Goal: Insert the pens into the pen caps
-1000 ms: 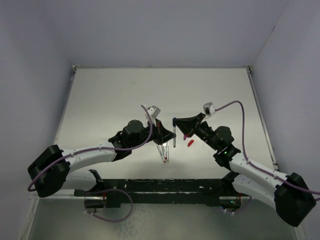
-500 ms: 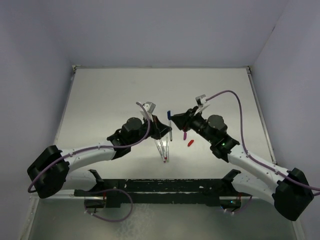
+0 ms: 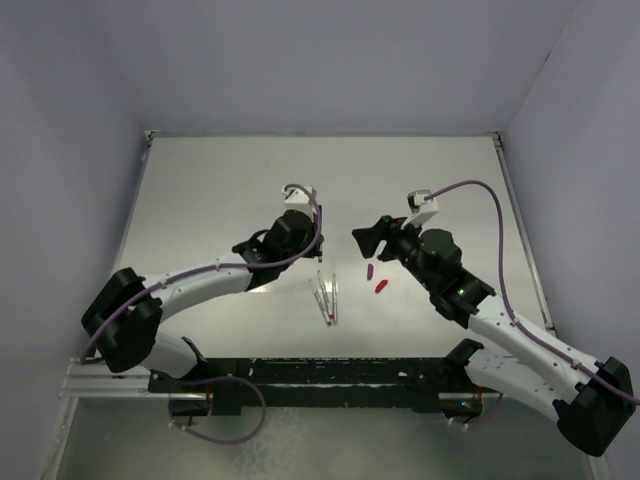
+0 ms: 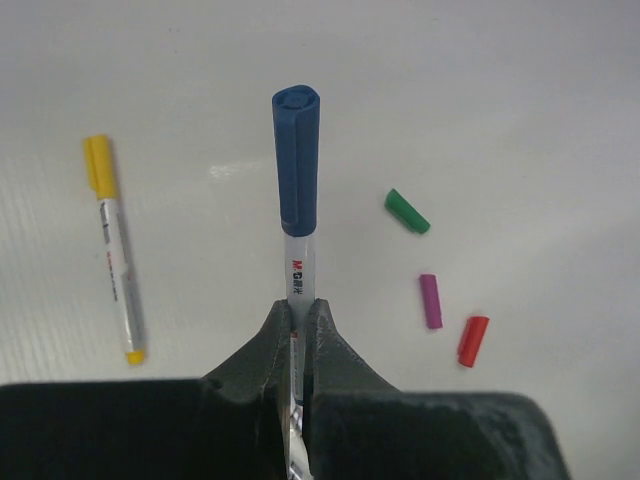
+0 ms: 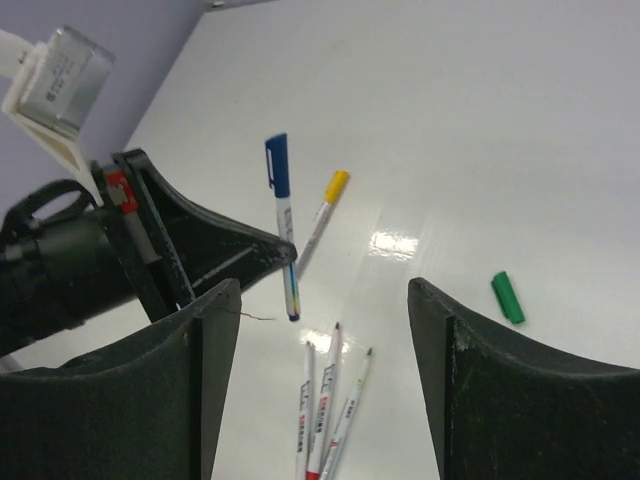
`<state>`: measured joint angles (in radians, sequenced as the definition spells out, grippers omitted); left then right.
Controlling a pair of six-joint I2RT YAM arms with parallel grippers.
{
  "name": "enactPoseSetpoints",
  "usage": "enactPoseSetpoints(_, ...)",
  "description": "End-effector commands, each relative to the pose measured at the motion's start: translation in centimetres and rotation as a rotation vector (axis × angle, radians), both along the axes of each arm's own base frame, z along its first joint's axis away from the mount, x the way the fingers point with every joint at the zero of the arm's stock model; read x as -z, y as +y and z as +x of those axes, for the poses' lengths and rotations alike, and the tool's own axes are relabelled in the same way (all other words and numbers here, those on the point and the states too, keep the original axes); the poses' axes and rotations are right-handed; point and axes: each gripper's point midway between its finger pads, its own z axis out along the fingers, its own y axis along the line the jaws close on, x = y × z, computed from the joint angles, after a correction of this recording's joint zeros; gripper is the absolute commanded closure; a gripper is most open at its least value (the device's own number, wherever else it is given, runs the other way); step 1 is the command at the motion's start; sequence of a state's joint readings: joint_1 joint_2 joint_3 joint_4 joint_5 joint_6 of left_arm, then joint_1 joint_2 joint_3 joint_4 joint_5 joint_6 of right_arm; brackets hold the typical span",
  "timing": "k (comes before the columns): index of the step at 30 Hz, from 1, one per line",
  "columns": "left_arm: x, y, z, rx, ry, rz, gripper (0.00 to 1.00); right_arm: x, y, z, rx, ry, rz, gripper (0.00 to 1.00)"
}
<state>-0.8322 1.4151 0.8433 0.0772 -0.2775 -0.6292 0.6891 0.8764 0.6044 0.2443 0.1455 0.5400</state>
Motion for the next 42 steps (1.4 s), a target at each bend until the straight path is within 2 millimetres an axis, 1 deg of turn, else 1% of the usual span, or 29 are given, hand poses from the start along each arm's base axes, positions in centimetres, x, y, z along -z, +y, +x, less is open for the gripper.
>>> enactPoseSetpoints(1, 0.0, 2.4, 2.8, -0.108, -0.023, 0.239, 1.0, 2.2, -1.9, 0.4, 0.105, 0.093, -0.087, 0.29)
enactPoseSetpoints(2, 0.3, 2.8, 3.2, -0.123, -0.018, 0.274, 1.0, 2.9, -2.1, 0.3, 0.114, 0.117, -0.101, 0.27)
enactPoseSetpoints(4, 0.8, 3.5, 3.9, -0.14, -0.005, 0.314, 1.0, 4.3, -2.7, 0.1, 0.139, 0.165, -0.125, 0.2)
enactPoseSetpoints(6, 1.6, 4.1, 4.8, -0.135, 0.029, 0.319, 1.0, 5.4, -3.2, -0.1, 0.159, 0.198, -0.145, 0.1)
enactPoseSetpoints(7, 2.2, 4.3, 5.2, -0.126, 0.056, 0.316, 1.0, 5.9, -3.5, -0.3, 0.169, 0.212, -0.155, 0.03)
enactPoseSetpoints(8, 2.8, 4.6, 5.6, -0.116, 0.083, 0.31, 1.0, 6.3, -3.6, -0.4, 0.174, 0.222, -0.16, 0.01)
enactPoseSetpoints(11, 4.4, 5.3, 6.2, -0.097, 0.144, 0.341, 1.0, 7.0, -4.1, -0.7, 0.188, 0.242, -0.171, 0.0)
enactPoseSetpoints(15, 5.4, 6.6, 6.6, -0.12, 0.173, 0.393, 1.0, 7.6, -4.6, -1.0, 0.211, 0.264, -0.178, 0.0)
enactPoseSetpoints(19, 6.6, 8.1, 7.0, -0.116, 0.227, 0.395, 1.0, 8.3, -5.2, -1.0, 0.244, 0.288, -0.195, 0.0)
enactPoseSetpoints(23, 7.5, 9.1, 7.1, -0.114, 0.255, 0.411, 1.0, 8.8, -5.3, -0.9, 0.251, 0.3, -0.203, 0.0)
enactPoseSetpoints(26, 8.2, 9.7, 7.3, -0.119, 0.276, 0.414, 0.99, 8.8, -5.0, -0.8, 0.246, 0.296, -0.2, 0.0)
enactPoseSetpoints(37, 11.2, 10.0, 8.1, -0.124, 0.336, 0.408, 0.97, 9.4, -4.7, -1.0, 0.229, 0.307, -0.195, 0.0)
enactPoseSetpoints(42, 12.1, 9.9, 7.9, -0.124, 0.363, 0.4, 0.92, 9.7, -4.6, -1.0, 0.225, 0.311, -0.196, 0.0)
